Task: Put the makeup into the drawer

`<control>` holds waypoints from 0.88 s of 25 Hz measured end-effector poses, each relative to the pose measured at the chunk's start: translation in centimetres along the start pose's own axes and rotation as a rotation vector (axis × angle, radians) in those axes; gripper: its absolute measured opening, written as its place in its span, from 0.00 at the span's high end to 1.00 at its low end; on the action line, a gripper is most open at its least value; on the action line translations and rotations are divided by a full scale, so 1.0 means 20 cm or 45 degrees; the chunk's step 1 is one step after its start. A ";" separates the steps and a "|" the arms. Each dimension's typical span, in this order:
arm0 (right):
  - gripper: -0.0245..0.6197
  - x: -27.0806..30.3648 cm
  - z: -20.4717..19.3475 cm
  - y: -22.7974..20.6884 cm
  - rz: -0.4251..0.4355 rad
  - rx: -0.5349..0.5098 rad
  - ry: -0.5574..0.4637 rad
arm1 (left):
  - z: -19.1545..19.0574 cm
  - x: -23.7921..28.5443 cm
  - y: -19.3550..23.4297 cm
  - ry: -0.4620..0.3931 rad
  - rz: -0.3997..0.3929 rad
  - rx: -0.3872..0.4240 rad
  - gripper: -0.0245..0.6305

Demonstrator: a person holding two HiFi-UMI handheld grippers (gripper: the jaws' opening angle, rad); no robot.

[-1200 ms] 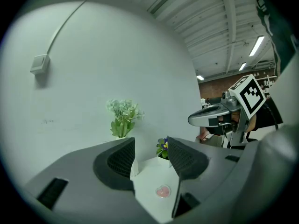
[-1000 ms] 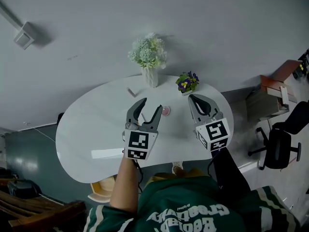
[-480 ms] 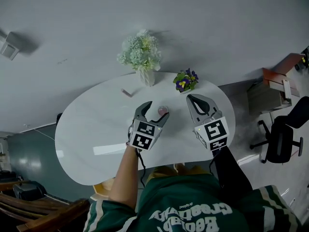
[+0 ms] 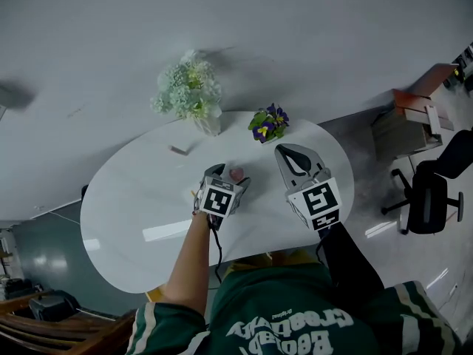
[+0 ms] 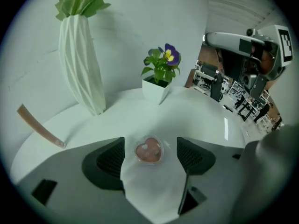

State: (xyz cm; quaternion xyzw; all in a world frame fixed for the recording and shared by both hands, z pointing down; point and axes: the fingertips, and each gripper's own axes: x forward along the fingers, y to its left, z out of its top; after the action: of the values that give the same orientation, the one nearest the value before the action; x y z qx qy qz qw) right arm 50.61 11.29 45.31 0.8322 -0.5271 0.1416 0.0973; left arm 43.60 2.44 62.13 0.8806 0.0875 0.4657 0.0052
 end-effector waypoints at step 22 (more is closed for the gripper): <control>0.95 -0.03 -0.07 -0.09 -0.022 0.041 0.014 | -0.10 0.10 -0.02 0.248 0.039 0.011 0.60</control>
State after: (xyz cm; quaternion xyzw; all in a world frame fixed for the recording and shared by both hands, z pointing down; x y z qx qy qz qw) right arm 51.77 13.08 46.42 0.8374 -0.5171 0.1536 0.0880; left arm 43.01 2.97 64.75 0.8323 0.0760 0.5489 -0.0144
